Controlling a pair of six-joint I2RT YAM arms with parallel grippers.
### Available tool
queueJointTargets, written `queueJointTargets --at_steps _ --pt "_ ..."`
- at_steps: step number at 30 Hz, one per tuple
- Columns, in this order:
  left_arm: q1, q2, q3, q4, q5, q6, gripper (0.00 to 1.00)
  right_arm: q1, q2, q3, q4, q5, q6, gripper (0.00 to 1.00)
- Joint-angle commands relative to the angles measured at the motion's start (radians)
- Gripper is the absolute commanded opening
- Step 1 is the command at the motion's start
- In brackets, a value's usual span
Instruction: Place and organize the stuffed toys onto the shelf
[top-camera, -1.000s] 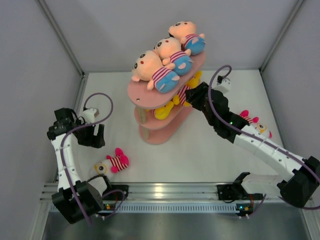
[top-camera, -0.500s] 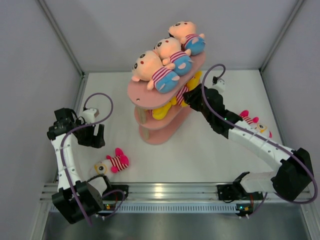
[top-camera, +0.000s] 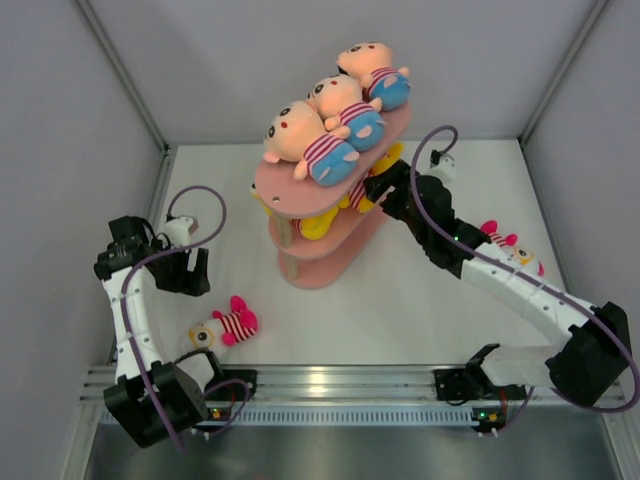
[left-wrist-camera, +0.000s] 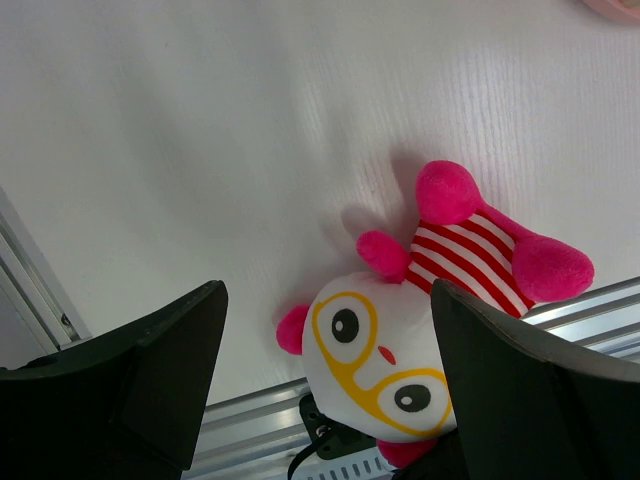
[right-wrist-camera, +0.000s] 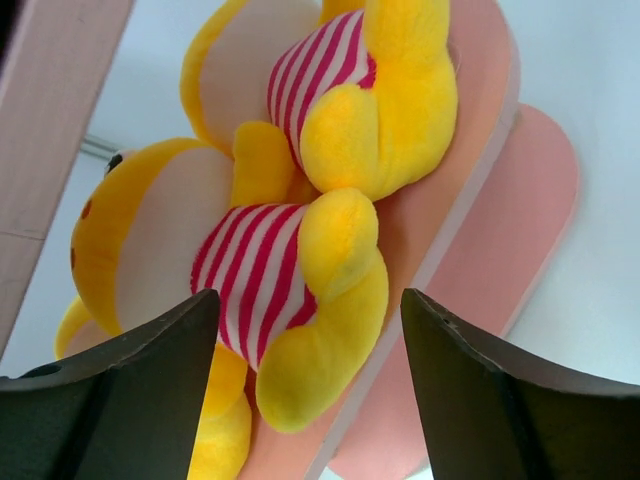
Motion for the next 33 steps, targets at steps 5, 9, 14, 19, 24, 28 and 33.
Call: queueJointTargets --at_steps 5,9,14,19,24,28,33 --pt "0.002 -0.021 -0.009 0.015 0.021 0.004 0.89 -0.018 -0.158 0.017 -0.098 0.083 -0.109 0.74" --pt "0.000 -0.013 0.018 0.016 0.076 0.006 0.89 -0.016 -0.227 -0.006 -0.114 0.055 -0.152 0.73" --pt "-0.041 0.066 0.118 0.114 0.107 -0.100 0.83 0.039 -0.237 -0.092 0.169 -0.257 -0.277 0.67" --pt "-0.174 0.103 0.146 0.216 -0.043 -0.188 0.83 0.241 -0.137 -0.087 0.315 -0.274 -0.533 0.68" --pt "-0.216 0.100 0.127 0.216 -0.056 -0.206 0.84 0.324 -0.060 -0.095 0.447 -0.225 -0.594 0.67" --pt "-0.218 0.082 0.115 0.216 -0.065 -0.198 0.85 0.338 -0.022 -0.110 0.516 -0.182 -0.637 0.67" --pt "-0.221 0.072 0.114 0.214 -0.061 -0.188 0.85 0.340 0.024 -0.115 0.546 -0.160 -0.664 0.66"
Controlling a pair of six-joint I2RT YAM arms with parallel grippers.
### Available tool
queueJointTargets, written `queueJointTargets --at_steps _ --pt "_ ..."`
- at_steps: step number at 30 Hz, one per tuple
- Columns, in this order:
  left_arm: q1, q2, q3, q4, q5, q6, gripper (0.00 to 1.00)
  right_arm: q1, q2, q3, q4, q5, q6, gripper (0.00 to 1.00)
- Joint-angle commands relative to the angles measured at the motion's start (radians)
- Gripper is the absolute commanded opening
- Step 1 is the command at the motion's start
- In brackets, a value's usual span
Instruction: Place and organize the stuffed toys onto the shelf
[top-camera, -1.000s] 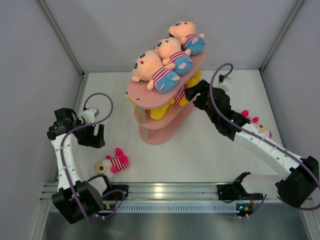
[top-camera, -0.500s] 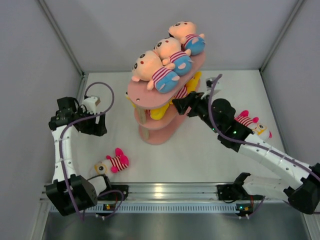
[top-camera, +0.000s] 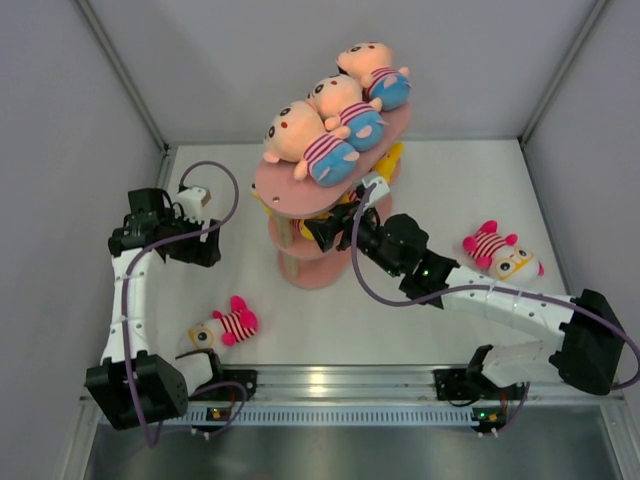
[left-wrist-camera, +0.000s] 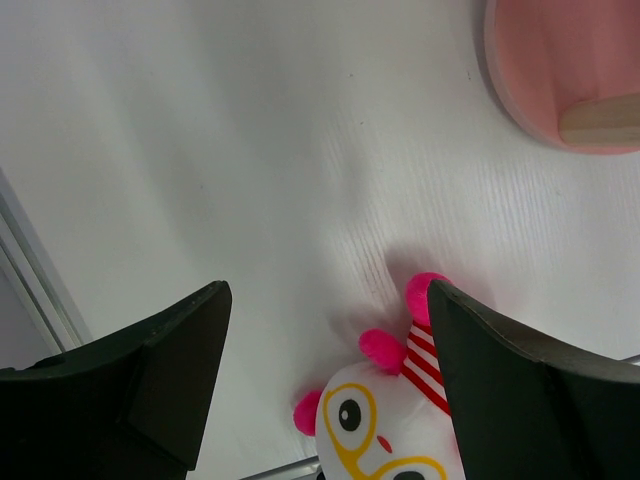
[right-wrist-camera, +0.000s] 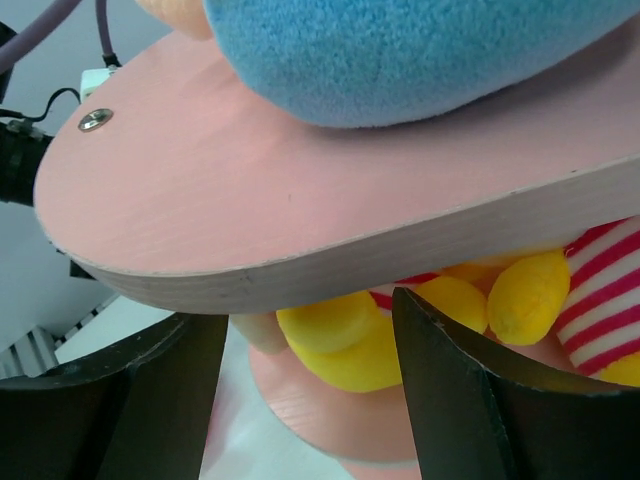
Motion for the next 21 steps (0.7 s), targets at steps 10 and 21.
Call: queueJointTargets --at_steps 10,21 --pt "-0.007 -0.019 -0.004 0.036 0.009 -0.010 0.86 0.019 0.050 -0.004 0.077 0.028 -0.030 0.25" --pt "-0.007 -0.022 -0.002 0.036 0.012 -0.006 0.86 0.020 -0.026 0.014 -0.037 -0.019 0.014 0.00"
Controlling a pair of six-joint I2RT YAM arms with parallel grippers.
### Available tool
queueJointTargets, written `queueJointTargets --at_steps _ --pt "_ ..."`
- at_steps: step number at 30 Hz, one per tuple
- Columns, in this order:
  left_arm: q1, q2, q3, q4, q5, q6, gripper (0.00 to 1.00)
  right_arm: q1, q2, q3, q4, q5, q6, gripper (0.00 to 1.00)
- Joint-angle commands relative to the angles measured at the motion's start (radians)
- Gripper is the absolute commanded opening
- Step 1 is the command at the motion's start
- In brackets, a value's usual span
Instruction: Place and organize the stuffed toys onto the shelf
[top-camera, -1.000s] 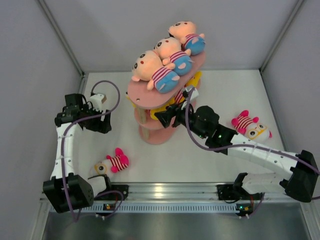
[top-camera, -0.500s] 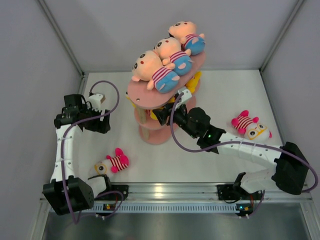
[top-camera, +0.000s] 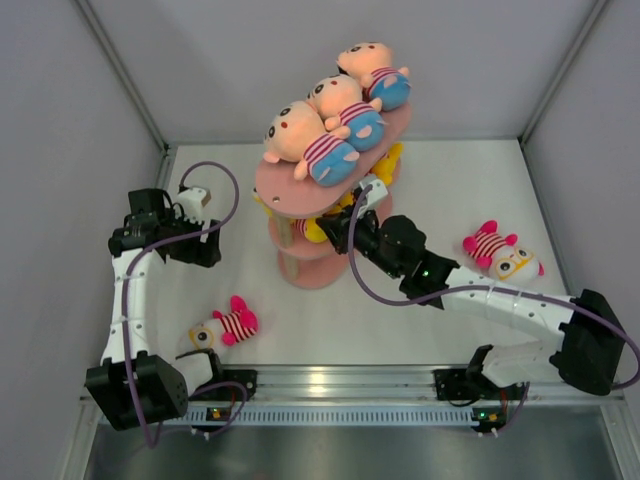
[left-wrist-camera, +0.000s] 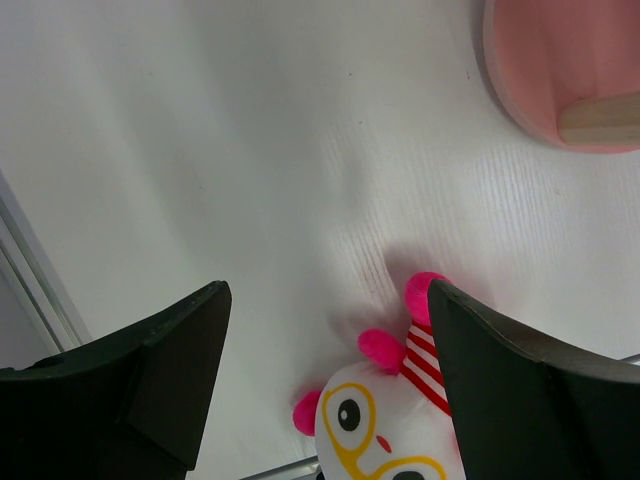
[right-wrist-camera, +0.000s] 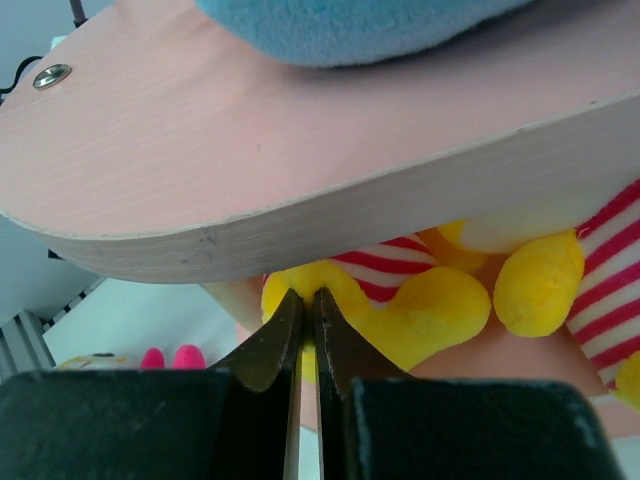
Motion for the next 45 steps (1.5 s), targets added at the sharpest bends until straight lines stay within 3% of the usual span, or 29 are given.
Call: queueJointTargets --at_steps 1,12,18,24,26,29,34,41,45 --pt "-0.007 -0.016 0.000 0.036 0.011 -0.009 0.86 0.019 -0.041 0.033 -0.025 -0.054 0.027 0.00" --pt "-0.008 -0.022 -0.007 0.034 0.005 0.001 0.86 -0.016 -0.066 0.053 -0.135 -0.137 0.050 0.04" --pt "-0.008 -0.034 -0.019 0.034 -0.003 0.009 0.86 -0.046 -0.107 0.062 -0.158 -0.140 0.063 0.44" --pt "-0.008 -0.036 -0.024 0.036 -0.007 0.013 0.86 -0.081 -0.196 0.105 -0.288 -0.138 0.079 0.59" --pt "-0.008 -0.036 -0.024 0.036 -0.004 0.013 0.86 -0.108 -0.228 0.122 -0.350 -0.128 0.095 0.59" --pt "-0.008 -0.033 -0.025 0.034 -0.007 0.015 0.86 -0.205 -0.257 0.139 -0.498 -0.092 0.179 0.48" --pt "-0.008 -0.036 -0.027 0.034 -0.012 0.015 0.86 -0.435 -0.291 0.076 -0.516 -0.154 0.276 0.29" --pt "-0.008 -0.034 -0.027 0.034 -0.023 0.017 0.86 -0.492 -0.175 0.085 -0.477 -0.173 0.300 0.16" --pt "-0.008 -0.034 -0.028 0.034 -0.023 0.021 0.86 -0.490 -0.130 0.052 -0.398 -0.235 0.355 0.15"
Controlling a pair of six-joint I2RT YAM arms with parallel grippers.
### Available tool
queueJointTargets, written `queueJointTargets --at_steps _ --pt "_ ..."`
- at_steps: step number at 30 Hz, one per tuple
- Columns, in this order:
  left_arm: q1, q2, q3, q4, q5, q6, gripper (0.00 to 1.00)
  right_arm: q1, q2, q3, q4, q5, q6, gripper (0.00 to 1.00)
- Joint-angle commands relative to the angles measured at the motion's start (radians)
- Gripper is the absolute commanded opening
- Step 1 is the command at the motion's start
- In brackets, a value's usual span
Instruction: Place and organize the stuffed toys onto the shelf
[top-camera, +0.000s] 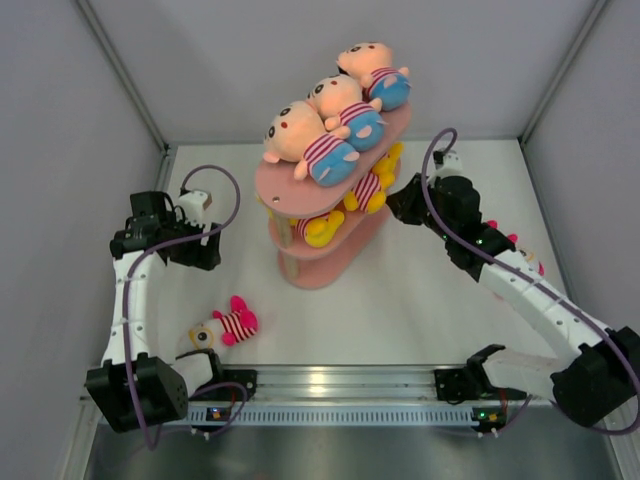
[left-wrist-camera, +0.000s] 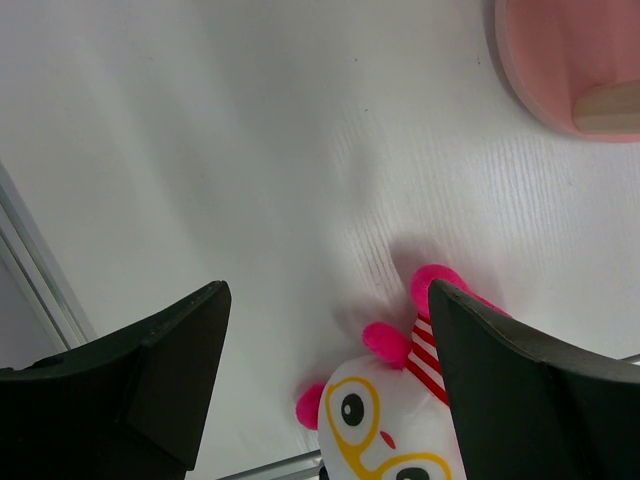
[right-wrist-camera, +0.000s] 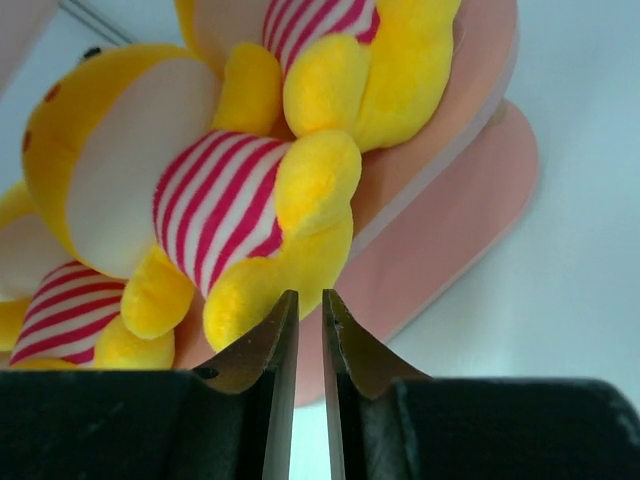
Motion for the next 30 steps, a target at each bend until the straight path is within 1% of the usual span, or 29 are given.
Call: queueJointTargets --at_steps 1,2,6,13,16,17,20,23,24,25,26,27,29,30 --pt "-0.003 -0.019 -0.009 0.034 -0.002 0.012 0.86 -0.005 0.023 -0.041 0.108 -0.083 0.071 0.15" --pt "-0.003 -0.018 -0.009 0.034 0.000 0.012 0.86 -0.006 0.037 -0.046 0.140 -0.111 0.089 0.15" --pt "-0.004 -0.010 -0.008 0.035 0.000 0.011 0.86 0.010 0.067 -0.032 0.170 -0.119 0.088 0.14" --pt "-0.004 -0.002 -0.014 0.035 0.003 0.008 0.86 0.044 0.101 -0.006 0.184 -0.132 0.066 0.14" --pt "-0.003 -0.002 -0.014 0.034 0.000 0.009 0.86 0.044 0.091 -0.004 0.130 -0.073 0.076 0.14" --pt "-0.004 -0.007 -0.014 0.034 0.000 0.011 0.86 0.046 0.066 -0.010 0.121 -0.030 0.074 0.14" --pt "-0.004 -0.011 -0.018 0.035 0.000 0.015 0.86 0.037 0.002 -0.041 0.063 0.058 0.083 0.19" --pt "-0.004 -0.005 -0.018 0.035 0.003 0.015 0.86 0.001 -0.061 -0.059 0.003 0.088 0.074 0.29" --pt "-0.003 -0.004 -0.018 0.034 0.003 0.014 0.86 -0.012 -0.073 -0.059 -0.016 0.095 0.071 0.38" --pt "-0.003 -0.005 -0.020 0.035 0.003 0.012 0.86 -0.050 -0.095 -0.056 -0.069 0.098 0.064 0.45" --pt "-0.004 -0.004 -0.021 0.034 0.002 0.012 0.86 -0.074 -0.106 -0.055 -0.097 0.105 0.062 0.59" --pt "-0.004 -0.004 -0.024 0.034 0.003 0.011 0.86 -0.129 -0.116 -0.055 -0.155 0.110 0.062 0.66" --pt "-0.003 -0.010 -0.027 0.035 -0.005 0.011 0.86 -0.205 -0.144 -0.062 -0.204 0.109 0.065 0.79" --pt "-0.003 -0.011 -0.034 0.035 -0.008 0.012 0.86 -0.291 -0.155 -0.078 -0.236 0.110 0.065 0.81"
